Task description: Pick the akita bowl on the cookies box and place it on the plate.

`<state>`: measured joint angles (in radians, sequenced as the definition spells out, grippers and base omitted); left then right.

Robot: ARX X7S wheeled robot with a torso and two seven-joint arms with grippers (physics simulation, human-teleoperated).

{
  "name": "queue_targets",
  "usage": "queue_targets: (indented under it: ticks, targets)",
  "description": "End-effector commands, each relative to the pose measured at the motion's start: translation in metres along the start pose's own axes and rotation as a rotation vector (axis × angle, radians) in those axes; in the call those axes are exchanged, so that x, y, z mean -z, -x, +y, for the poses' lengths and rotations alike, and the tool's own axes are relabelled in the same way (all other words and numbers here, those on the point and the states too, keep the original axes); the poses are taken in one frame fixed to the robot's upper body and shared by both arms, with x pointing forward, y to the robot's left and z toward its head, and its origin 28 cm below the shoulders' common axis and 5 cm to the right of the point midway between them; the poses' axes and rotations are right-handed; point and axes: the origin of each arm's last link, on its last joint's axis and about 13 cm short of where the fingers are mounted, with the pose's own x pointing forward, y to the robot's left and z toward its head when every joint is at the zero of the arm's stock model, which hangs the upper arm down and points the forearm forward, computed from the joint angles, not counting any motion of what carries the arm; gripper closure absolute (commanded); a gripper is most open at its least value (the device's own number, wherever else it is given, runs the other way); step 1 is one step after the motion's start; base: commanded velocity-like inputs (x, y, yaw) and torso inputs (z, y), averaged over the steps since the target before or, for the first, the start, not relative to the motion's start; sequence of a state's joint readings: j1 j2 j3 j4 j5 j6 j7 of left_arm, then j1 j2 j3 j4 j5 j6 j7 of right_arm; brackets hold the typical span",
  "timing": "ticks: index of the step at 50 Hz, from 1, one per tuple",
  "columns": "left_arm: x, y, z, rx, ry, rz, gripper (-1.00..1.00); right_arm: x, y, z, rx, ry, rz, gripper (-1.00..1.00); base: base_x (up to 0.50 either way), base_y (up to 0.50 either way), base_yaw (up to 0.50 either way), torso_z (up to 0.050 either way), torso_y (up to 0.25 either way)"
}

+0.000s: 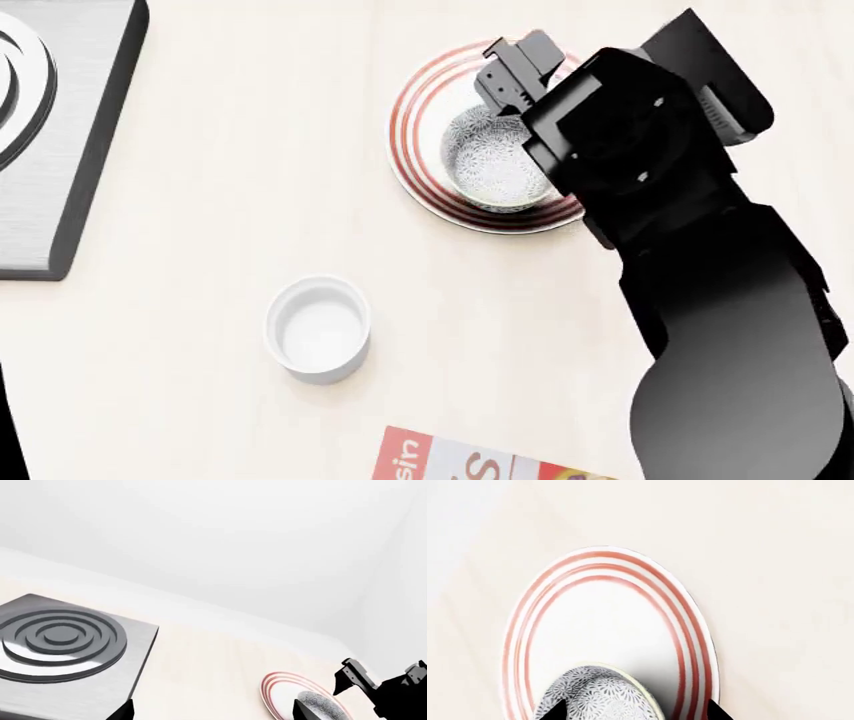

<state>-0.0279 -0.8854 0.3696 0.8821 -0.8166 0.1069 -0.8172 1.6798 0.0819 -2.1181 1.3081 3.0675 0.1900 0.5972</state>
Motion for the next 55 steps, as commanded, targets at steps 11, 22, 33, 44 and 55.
queue_targets:
  ticks: [11, 22, 33, 44, 55]
  targets:
    - [-0.002, 0.002, -0.001, 0.004, 0.000, -0.004, -1.00, -0.021, 0.023, 0.001, -0.010, 0.194, -0.109, -1.00, 0.00, 0.00, 0.00, 0.000, 0.000]
    - [-0.004, 0.003, -0.003, 0.010, -0.002, -0.008, -1.00, -0.010, 0.052, -0.034, 0.001, 0.307, -0.240, -1.00, 0.00, 0.00, 0.00, 0.000, 0.000]
    - [-0.004, 0.004, -0.004, 0.013, -0.005, -0.009, -1.00, 0.014, 0.080, -0.070, -0.047, 0.466, -0.423, -1.00, 0.00, 0.00, 0.00, 0.000, 0.000]
    - [-0.003, 0.005, -0.005, 0.020, -0.007, -0.006, -1.00, 0.040, 0.097, -0.100, -0.133, 0.682, -0.579, -1.00, 0.00, 0.00, 0.00, 0.000, 0.000]
    - [-0.002, 0.006, -0.006, 0.026, -0.010, -0.004, -1.00, 0.066, 0.118, -0.126, -0.111, 0.895, -0.791, -1.00, 0.00, 0.00, 0.00, 0.000, 0.000]
